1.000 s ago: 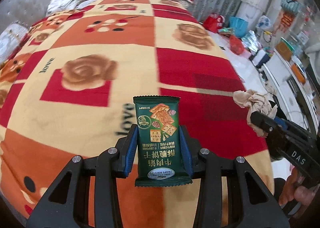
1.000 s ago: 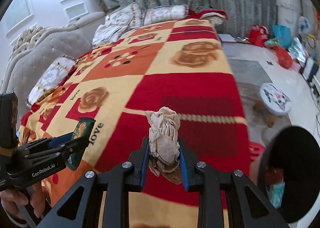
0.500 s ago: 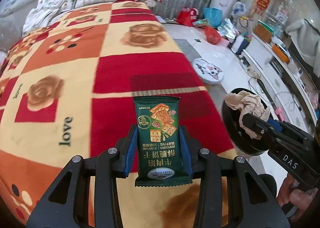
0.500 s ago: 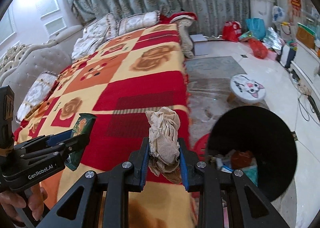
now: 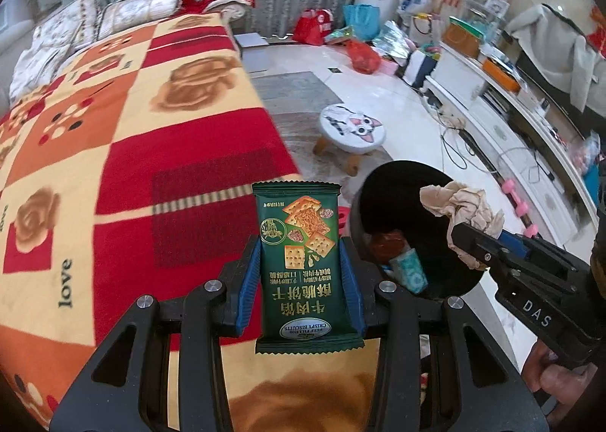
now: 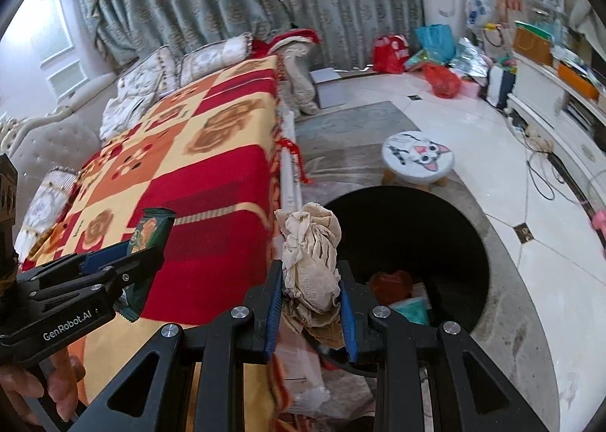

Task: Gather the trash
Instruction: 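Carry the cracker packet and crumpled tissue over the black bin, then open both tools to drop the packet and tissue into the bin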

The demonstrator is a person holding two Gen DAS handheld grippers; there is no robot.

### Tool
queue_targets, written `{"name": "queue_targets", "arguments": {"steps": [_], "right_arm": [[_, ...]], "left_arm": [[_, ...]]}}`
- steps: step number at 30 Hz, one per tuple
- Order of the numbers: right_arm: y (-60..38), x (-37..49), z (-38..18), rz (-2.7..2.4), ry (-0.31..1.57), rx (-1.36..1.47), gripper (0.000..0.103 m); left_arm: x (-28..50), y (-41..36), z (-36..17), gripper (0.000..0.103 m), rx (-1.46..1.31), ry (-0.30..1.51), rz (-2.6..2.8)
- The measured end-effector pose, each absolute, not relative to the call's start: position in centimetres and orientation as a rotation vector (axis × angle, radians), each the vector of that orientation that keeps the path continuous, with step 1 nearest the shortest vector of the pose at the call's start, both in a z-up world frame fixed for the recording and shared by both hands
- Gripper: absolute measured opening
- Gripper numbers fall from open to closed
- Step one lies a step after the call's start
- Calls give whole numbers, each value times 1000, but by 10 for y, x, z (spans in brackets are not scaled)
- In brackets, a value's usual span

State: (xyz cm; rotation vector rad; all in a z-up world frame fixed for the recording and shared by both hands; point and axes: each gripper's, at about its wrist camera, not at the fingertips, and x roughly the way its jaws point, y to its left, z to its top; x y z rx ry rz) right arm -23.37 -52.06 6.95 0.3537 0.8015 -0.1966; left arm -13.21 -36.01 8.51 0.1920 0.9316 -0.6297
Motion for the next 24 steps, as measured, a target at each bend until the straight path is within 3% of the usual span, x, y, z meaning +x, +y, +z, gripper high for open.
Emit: {"name": "queue_targets", "arguments": {"steps": [24], "right_arm": [[-580,-247,45,-303,827,442,26]], "left_arm": [[-133,-439,60,38,193,1019,-742]]}}
